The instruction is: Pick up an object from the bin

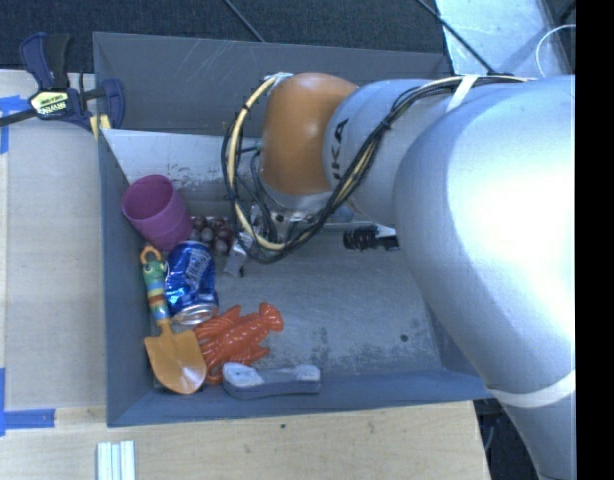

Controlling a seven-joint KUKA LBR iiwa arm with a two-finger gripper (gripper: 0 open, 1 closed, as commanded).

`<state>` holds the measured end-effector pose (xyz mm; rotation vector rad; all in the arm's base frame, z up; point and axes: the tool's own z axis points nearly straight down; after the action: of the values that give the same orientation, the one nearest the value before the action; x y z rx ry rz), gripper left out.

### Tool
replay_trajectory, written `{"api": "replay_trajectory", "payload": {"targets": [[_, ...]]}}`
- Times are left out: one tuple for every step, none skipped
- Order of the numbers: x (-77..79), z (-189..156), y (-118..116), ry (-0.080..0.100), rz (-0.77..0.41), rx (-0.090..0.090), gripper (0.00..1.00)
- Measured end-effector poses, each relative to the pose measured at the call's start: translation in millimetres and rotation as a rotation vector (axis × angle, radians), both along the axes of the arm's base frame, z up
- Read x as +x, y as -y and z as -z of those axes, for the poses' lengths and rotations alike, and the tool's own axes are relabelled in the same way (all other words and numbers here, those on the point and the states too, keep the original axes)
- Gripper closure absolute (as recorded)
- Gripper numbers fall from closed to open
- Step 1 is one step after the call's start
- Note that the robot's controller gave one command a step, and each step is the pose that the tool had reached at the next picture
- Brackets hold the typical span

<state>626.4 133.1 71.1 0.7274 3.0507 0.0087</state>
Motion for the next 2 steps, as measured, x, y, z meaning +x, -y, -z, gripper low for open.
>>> {"api": "replay_trajectory", "payload": {"targets": [[-6.8, 0.8, 2.9, -0.007, -0.286, -0.005, 1.0], [-6.8, 0.8, 2.9, -0.007, -0.285, -0.005, 1.0]]}}
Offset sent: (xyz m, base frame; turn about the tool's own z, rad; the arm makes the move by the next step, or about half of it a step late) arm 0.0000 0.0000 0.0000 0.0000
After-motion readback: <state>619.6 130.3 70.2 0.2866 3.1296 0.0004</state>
